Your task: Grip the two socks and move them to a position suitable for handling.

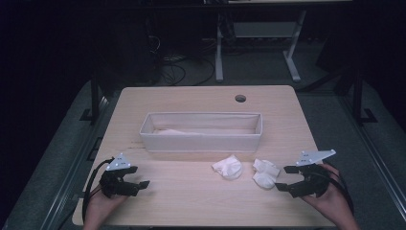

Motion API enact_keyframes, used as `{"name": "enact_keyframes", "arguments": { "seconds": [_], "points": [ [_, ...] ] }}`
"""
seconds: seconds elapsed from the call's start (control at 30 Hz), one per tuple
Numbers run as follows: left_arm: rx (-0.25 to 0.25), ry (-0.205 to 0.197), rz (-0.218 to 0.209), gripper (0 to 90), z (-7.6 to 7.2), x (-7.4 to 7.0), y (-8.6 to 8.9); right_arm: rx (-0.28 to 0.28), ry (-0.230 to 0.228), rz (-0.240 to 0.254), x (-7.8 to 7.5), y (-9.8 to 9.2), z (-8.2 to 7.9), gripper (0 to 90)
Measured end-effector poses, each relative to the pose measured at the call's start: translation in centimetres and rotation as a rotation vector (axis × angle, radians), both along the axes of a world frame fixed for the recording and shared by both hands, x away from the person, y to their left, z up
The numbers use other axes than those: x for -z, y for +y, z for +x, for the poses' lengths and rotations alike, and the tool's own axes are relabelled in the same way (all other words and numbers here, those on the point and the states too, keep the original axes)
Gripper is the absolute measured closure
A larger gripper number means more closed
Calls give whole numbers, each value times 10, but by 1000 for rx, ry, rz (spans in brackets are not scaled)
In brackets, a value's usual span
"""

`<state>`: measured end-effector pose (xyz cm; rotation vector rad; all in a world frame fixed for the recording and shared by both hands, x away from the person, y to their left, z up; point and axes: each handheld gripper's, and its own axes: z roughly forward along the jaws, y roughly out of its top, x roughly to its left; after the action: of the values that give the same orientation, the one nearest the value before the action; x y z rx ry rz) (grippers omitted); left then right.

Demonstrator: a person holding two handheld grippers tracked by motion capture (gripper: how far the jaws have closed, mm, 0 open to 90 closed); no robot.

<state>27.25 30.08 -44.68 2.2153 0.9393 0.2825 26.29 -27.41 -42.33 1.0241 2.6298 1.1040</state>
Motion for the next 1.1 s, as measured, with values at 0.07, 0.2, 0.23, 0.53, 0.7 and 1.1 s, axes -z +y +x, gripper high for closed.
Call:
{"name": "enact_keyframes", "arguments": {
  "seconds": [0.07, 0.2, 0.23, 0.53, 0.7, 1.1],
  "points": [
    [1, 0, 0, 222, 0, 0, 0, -23, 3, -5, -4, 6, 1, 275],
    [4, -4, -5, 223, -1, -1, -1, -82, 1, -38, -17, 23, 5, 295],
    [4, -4, -5, 224, -1, -1, -1, -91, 3, -42, -19, 26, 6, 306],
    [10, -8, -14, 227, -1, -2, 0, -191, 11, -70, -39, 51, 14, 353],
    [11, -8, -17, 227, -1, -2, -1, -230, 26, -92, -41, 64, 20, 375],
    [11, -8, -30, 227, -1, -4, -2, -310, 34, -140, -41, 94, 35, 378]
  ]
}}
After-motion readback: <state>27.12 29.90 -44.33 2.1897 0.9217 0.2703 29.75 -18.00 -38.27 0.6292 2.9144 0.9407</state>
